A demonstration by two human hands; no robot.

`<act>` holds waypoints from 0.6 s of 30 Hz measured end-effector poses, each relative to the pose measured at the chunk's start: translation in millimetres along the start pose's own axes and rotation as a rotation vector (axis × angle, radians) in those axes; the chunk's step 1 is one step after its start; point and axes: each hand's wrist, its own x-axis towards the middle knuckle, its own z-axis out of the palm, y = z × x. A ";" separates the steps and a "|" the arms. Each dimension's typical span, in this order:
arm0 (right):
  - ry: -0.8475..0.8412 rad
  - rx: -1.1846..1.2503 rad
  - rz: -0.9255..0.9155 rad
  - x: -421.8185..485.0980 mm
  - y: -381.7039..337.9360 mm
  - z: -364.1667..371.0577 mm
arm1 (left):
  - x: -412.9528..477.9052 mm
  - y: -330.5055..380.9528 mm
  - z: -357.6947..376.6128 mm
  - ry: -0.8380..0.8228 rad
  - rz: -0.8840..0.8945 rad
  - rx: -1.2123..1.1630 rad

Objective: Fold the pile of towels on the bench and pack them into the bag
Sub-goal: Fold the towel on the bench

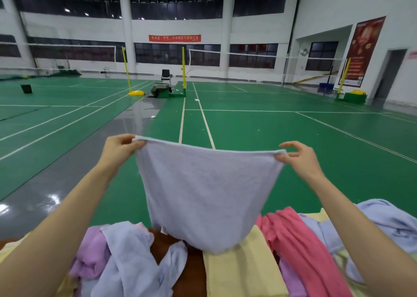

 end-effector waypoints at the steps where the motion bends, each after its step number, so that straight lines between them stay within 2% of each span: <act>1: 0.051 0.004 -0.010 5.8 -7.5 0.5 | 6.1 8.6 1.7 0.045 -0.005 -0.076; 3: 0.117 0.067 -0.028 15.8 -22.7 0.2 | 17.5 22.4 2.5 0.054 0.010 -0.229; 5: 0.081 0.211 -0.004 23.1 -31.5 -3.0 | 25.4 29.0 -0.3 0.028 0.030 -0.346; 10: -0.028 0.416 0.048 23.5 -34.3 -22.9 | 23.1 25.4 -15.6 0.003 0.073 -0.038; 14: -0.189 0.644 0.051 21.1 -25.9 -26.1 | 19.4 24.7 -18.5 -0.008 0.056 -0.109; 18: -0.185 0.650 0.130 24.1 -22.4 -27.5 | 20.5 25.0 -18.0 -0.055 0.014 -0.085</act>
